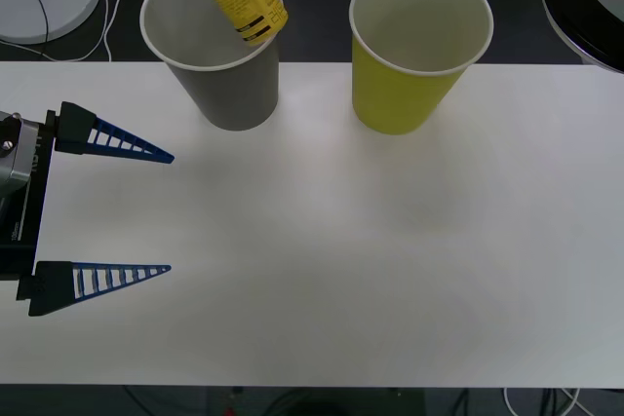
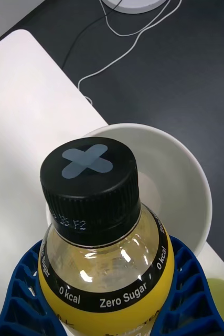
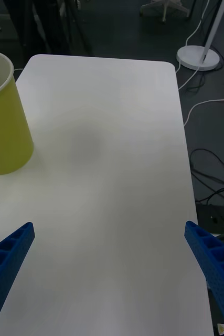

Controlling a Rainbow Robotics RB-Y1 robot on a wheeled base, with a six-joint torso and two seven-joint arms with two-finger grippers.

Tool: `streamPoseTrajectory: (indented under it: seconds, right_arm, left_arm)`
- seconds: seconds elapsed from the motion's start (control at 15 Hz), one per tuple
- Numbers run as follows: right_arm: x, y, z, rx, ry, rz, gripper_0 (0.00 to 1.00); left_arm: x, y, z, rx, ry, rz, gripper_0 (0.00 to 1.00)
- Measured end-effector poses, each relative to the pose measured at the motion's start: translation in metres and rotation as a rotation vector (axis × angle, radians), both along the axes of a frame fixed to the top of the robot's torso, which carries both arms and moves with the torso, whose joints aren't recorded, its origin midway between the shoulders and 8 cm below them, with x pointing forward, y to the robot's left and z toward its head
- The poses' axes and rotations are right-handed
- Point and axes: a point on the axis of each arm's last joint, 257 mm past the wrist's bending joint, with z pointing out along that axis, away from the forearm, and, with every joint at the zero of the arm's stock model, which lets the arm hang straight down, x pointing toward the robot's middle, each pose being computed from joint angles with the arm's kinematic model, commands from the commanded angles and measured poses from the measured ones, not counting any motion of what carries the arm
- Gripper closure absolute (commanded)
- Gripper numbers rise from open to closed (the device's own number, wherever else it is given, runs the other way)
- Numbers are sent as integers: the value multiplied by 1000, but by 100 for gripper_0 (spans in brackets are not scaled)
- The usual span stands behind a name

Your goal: Put the can into the green bin and the plastic bottle into the gray bin

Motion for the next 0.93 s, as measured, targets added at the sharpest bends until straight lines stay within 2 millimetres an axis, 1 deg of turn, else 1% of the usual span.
streamPoseTrajectory:
  seconds: [0.53,0.93]
  right_arm:
    - [3,23,1,27,-24,-20,100]
    - [2,26,0,27,-26,-19,100]
  left_arm:
    - [0,0,0,0,0,0,0]
    - [0,0,0,0,0,0,0]
